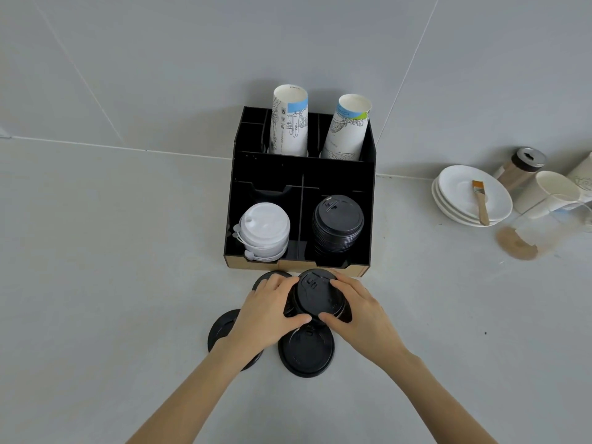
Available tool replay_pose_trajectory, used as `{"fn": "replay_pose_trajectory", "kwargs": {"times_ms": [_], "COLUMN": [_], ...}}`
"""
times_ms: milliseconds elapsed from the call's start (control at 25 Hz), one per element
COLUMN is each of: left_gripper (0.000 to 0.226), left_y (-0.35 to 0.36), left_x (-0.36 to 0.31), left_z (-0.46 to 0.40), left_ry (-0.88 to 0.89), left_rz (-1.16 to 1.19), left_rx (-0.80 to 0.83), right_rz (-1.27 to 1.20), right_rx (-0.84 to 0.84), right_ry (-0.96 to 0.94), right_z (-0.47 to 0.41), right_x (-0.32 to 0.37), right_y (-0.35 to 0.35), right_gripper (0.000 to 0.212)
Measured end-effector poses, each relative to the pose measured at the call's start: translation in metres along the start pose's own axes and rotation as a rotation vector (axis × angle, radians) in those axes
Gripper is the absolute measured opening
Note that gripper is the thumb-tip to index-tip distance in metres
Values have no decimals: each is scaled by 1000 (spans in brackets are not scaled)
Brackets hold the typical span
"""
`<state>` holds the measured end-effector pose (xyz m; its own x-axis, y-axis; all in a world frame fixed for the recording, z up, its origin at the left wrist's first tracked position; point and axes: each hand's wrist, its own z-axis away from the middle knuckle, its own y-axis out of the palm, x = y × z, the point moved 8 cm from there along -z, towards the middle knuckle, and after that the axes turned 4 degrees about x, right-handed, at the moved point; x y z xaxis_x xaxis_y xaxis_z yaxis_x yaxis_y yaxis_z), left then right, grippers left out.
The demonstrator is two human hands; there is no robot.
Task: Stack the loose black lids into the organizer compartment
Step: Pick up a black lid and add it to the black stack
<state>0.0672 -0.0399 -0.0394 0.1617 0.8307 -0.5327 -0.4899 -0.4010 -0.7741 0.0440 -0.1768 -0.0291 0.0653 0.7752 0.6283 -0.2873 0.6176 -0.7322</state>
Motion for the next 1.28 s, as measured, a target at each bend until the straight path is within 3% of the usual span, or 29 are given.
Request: {"fn": "replay_pose_trajectory", "kwargs": {"times_ms": [440,760,1280], "left_gripper": [64,65,63], "left_y": [-56,-77,-76], "left_x": [-34,-51,-44], "left_z": [-1,-39,-98], "left_ry": [148,125,57], "left_rz": [112,105,90], "left_rx": [-269,-275,-244], "right_rz": [9,-6,48], "right_rx": [-196,-251,-148], "right_ry": [-126,-93,-37], "right_z": [1,-31,-86], "right_x": [36,32,15], "right_y": [-61,-92,-103], "right_gripper": [55,50,52]}}
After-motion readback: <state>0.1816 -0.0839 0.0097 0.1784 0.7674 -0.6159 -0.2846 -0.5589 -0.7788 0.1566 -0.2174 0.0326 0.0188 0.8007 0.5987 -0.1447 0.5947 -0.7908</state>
